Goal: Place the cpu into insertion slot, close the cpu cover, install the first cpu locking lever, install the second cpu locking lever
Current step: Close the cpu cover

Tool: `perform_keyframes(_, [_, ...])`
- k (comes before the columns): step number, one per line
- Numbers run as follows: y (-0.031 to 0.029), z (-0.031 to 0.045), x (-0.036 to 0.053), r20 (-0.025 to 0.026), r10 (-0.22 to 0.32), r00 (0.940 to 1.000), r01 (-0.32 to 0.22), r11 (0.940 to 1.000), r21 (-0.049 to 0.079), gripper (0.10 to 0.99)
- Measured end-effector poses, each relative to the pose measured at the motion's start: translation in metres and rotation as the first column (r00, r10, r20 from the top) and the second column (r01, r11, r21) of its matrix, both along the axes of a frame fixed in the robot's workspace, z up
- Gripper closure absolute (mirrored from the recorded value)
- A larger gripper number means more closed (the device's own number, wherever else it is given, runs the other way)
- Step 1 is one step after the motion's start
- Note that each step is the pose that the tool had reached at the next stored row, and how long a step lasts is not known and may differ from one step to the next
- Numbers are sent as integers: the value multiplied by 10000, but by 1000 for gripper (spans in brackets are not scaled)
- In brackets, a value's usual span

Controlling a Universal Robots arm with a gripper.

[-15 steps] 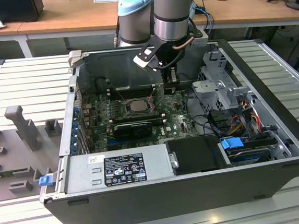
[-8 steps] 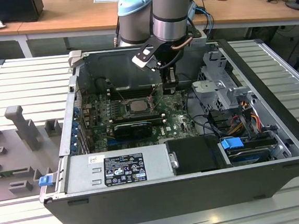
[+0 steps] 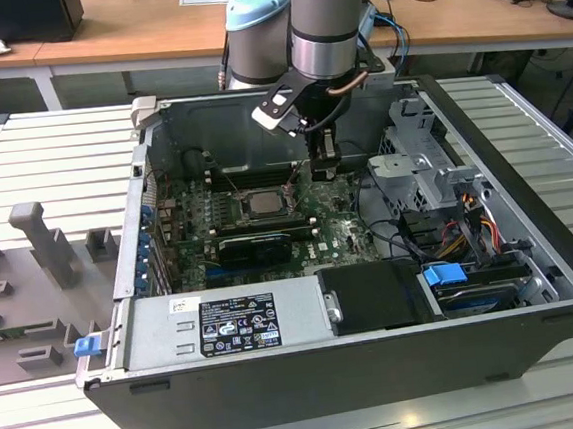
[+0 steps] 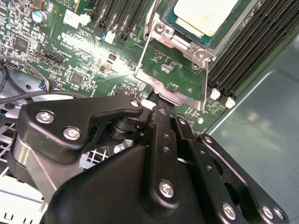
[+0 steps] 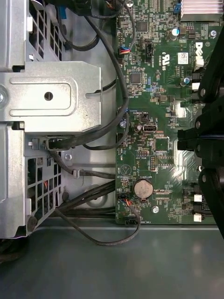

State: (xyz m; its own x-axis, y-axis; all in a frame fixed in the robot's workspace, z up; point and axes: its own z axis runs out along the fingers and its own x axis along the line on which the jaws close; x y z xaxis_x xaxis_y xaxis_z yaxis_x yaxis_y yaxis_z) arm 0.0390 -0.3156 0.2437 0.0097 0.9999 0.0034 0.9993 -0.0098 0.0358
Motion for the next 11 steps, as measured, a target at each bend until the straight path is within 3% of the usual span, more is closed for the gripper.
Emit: perform_keyframes(11, [0,0,-76,0,0,10000,0,10000,0,980])
